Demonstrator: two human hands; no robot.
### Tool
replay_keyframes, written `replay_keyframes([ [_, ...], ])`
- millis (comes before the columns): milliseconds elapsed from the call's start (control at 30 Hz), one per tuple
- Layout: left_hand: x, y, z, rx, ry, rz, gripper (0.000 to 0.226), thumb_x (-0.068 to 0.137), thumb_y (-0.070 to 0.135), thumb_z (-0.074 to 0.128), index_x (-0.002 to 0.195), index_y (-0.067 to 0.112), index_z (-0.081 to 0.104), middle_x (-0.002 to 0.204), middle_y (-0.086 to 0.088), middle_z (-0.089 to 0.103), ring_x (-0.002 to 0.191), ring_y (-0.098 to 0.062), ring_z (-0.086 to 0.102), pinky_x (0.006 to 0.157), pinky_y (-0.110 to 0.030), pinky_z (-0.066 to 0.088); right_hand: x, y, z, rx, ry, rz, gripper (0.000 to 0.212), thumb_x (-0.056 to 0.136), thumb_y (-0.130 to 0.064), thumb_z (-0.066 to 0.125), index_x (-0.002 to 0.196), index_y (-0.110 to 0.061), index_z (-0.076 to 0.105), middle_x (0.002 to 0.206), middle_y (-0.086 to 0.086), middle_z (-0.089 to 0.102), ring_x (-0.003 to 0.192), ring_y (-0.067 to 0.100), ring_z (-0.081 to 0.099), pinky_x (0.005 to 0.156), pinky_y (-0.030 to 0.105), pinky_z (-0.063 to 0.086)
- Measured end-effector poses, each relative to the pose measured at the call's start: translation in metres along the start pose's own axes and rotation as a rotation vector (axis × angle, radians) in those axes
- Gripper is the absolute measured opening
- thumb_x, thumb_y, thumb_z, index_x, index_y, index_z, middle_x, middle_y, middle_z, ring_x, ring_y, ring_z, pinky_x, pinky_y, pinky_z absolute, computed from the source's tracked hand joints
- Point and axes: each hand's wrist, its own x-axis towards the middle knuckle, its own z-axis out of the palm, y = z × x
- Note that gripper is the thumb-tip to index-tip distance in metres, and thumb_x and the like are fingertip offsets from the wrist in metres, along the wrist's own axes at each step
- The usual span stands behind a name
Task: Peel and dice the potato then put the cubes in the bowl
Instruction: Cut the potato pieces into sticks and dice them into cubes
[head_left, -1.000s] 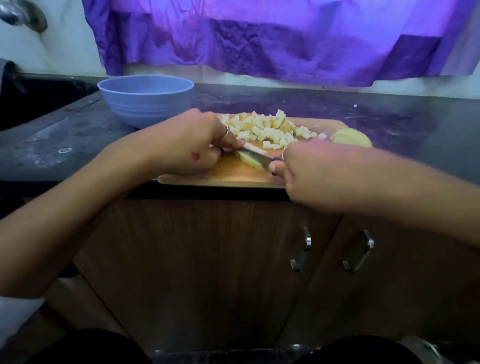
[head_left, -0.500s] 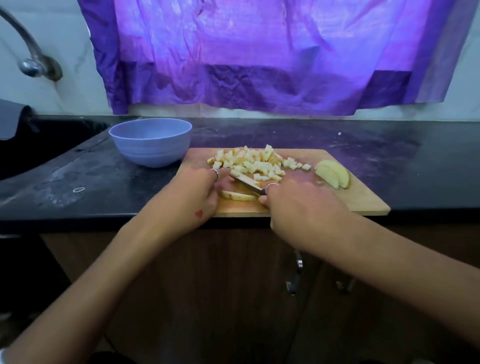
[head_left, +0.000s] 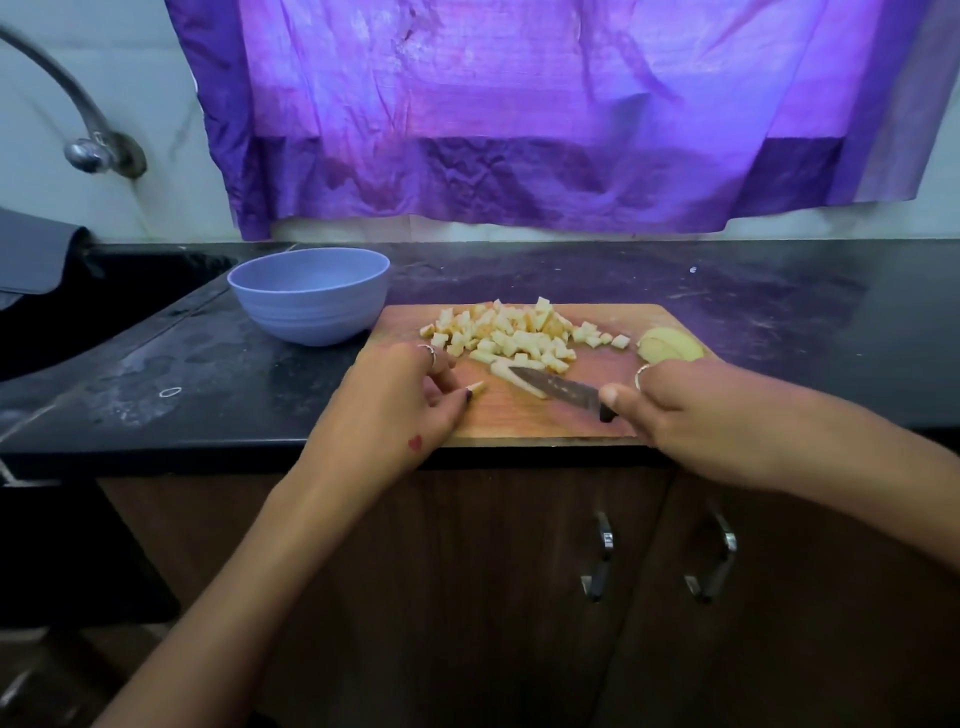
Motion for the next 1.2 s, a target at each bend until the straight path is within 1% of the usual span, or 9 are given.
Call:
replay_keyframes([
  [100, -0.002, -0.003, 0.002, -0.008, 0.099, -0.108, 0.018, 0.083, 0.036, 0.070, 0.069, 0.027, 0.064, 0.092, 0.006, 0.071, 0.085, -0.011, 0.062, 0.075, -0.033, 0.052, -0.002, -0.013, -0.003, 0.052, 0.081, -0.046, 0.048, 0.101, -0.045, 0.026, 0.066, -0.017, 0.044, 0.071, 0.002, 0.048, 0.063, 0.013, 0.049, 0.054, 0.028, 0.035],
  [200, -0.005, -0.003, 0.002, -0.068, 0.122, -0.170, 0.020, 0.083, 0.037, 0.071, 0.068, 0.026, 0.064, 0.083, 0.005, 0.070, 0.073, -0.005, 0.059, 0.059, -0.009, 0.038, 0.006, -0.030, 0.001, 0.013, 0.080, -0.078, 0.043, 0.104, -0.040, 0.027, 0.065, -0.021, 0.034, 0.075, 0.002, 0.049, 0.066, 0.011, 0.049, 0.051, 0.024, 0.032],
  [233, -0.006, -0.003, 0.002, -0.083, 0.125, -0.176, 0.020, 0.082, 0.039, 0.071, 0.069, 0.026, 0.064, 0.086, 0.005, 0.071, 0.075, -0.005, 0.059, 0.059, -0.008, 0.037, 0.011, -0.034, 0.003, -0.007, 0.081, -0.089, 0.042, 0.104, -0.038, 0.027, 0.065, -0.022, 0.032, 0.074, 0.002, 0.050, 0.067, 0.013, 0.051, 0.051, 0.024, 0.034],
  [367, -0.013, -0.006, 0.001, -0.085, 0.147, -0.163, 0.020, 0.081, 0.040, 0.071, 0.080, 0.020, 0.072, 0.096, 0.004, 0.072, 0.089, -0.010, 0.062, 0.077, -0.027, 0.046, 0.023, -0.044, 0.010, -0.028, 0.101, -0.118, 0.043, 0.103, -0.041, 0.030, 0.064, -0.023, 0.035, 0.070, 0.003, 0.051, 0.068, 0.017, 0.055, 0.060, 0.032, 0.042],
  [500, -0.017, -0.005, -0.001, -0.110, 0.151, -0.165, 0.013, 0.083, 0.033, 0.071, 0.084, 0.020, 0.073, 0.098, 0.003, 0.071, 0.090, -0.008, 0.061, 0.076, -0.021, 0.041, 0.027, -0.047, 0.012, -0.006, 0.104, -0.113, 0.044, 0.102, -0.044, 0.029, 0.066, -0.020, 0.041, 0.068, 0.002, 0.050, 0.063, 0.013, 0.050, 0.053, 0.028, 0.035],
  [700, -0.017, -0.001, 0.000, -0.176, 0.162, -0.195, 0.006, 0.085, 0.027, 0.071, 0.083, 0.021, 0.072, 0.100, 0.005, 0.071, 0.096, -0.011, 0.061, 0.094, -0.041, 0.047, 0.032, -0.050, 0.015, -0.046, 0.080, -0.122, 0.043, 0.102, -0.042, 0.029, 0.071, -0.017, 0.044, 0.070, 0.001, 0.050, 0.063, 0.011, 0.050, 0.054, 0.025, 0.036],
  [833, -0.017, 0.001, -0.001, -0.208, 0.169, -0.199, 0.006, 0.084, 0.025, 0.071, 0.079, 0.021, 0.072, 0.093, 0.003, 0.072, 0.092, -0.012, 0.062, 0.095, -0.042, 0.046, 0.041, -0.056, 0.023, -0.115, 0.139, -0.141, 0.033, 0.102, -0.043, 0.029, 0.094, -0.023, 0.054, 0.072, 0.000, 0.052, 0.065, 0.013, 0.054, 0.058, 0.029, 0.043],
  [1067, -0.017, 0.002, 0.002, -0.219, 0.203, -0.200, 0.015, 0.083, 0.024, 0.072, 0.069, 0.024, 0.067, 0.090, 0.004, 0.071, 0.096, -0.014, 0.060, 0.094, -0.046, 0.045, 0.043, -0.058, 0.028, -0.200, 0.146, -0.158, 0.022, 0.102, -0.038, 0.033, 0.086, -0.027, 0.043, 0.074, 0.000, 0.046, 0.063, 0.013, 0.050, 0.056, 0.030, 0.041],
  [1200, -0.018, 0.001, 0.004, -0.236, 0.213, -0.193, 0.020, 0.083, 0.023, 0.072, 0.065, 0.025, 0.063, 0.090, 0.006, 0.068, 0.095, -0.015, 0.060, 0.094, -0.047, 0.045, 0.030, -0.052, 0.027, -0.203, 0.155, -0.134, 0.032, 0.102, -0.042, 0.030, 0.076, -0.025, 0.038, 0.075, -0.001, 0.045, 0.065, 0.011, 0.048, 0.063, 0.031, 0.044],
])
